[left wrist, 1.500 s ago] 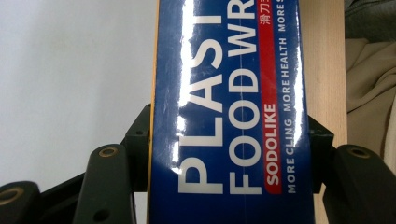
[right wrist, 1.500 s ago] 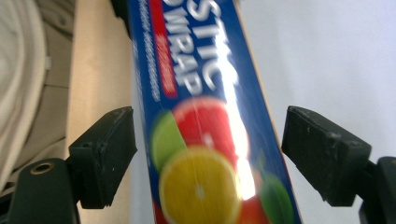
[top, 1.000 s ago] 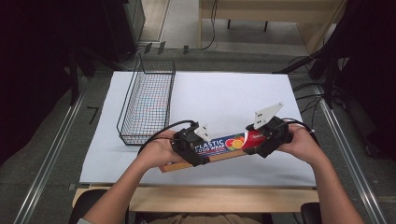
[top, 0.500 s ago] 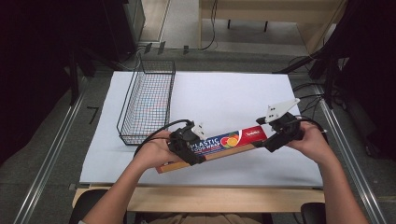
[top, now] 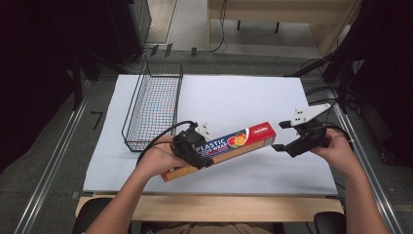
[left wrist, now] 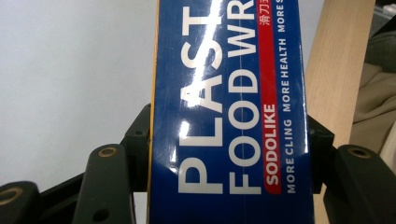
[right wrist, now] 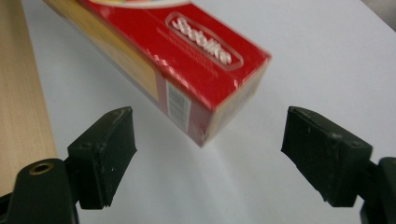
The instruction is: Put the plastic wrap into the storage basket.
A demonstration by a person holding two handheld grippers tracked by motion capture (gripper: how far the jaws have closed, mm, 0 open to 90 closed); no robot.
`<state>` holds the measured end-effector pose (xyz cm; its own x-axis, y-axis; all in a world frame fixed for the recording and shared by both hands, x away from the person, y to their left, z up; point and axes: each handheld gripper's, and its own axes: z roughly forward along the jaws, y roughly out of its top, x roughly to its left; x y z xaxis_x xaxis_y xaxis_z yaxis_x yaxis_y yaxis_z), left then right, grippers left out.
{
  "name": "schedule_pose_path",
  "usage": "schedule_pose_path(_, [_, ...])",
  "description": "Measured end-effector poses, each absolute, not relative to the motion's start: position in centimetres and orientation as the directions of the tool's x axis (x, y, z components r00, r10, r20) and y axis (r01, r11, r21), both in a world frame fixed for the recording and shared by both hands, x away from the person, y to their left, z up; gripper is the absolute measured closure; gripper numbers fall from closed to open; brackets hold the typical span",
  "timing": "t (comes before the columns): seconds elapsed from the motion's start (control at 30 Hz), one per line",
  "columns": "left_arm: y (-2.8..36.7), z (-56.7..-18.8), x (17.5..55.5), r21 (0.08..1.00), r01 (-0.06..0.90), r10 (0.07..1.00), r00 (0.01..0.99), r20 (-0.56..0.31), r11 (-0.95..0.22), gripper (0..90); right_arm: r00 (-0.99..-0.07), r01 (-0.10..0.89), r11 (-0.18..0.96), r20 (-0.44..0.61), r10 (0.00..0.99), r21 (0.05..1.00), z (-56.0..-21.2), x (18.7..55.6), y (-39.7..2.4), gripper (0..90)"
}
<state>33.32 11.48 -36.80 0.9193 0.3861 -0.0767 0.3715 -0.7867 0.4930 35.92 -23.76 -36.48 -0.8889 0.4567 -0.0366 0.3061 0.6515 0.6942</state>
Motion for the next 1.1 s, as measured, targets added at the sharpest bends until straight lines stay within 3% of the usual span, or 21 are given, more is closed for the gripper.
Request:
schedule_pose_path(0.73, [13.4, -34.3, 33.9, 0.531, 0.457, 0.488, 0.868, -0.091, -0.713, 40.2, -0.768, 0.437, 0.614, -0.082, 0.635, 0.658, -41.9, 37.4, -21.6, 18.3])
schedule_pose_path(1.1, [14.8, -33.6, 34.9, 0.529, 0.498, 0.542, 0.836, -0.083, -0.687, 40.2, -0.774, 0.456, 0.637, -0.078, 0.629, 0.621, -43.3, 37.5, -19.8, 18.4])
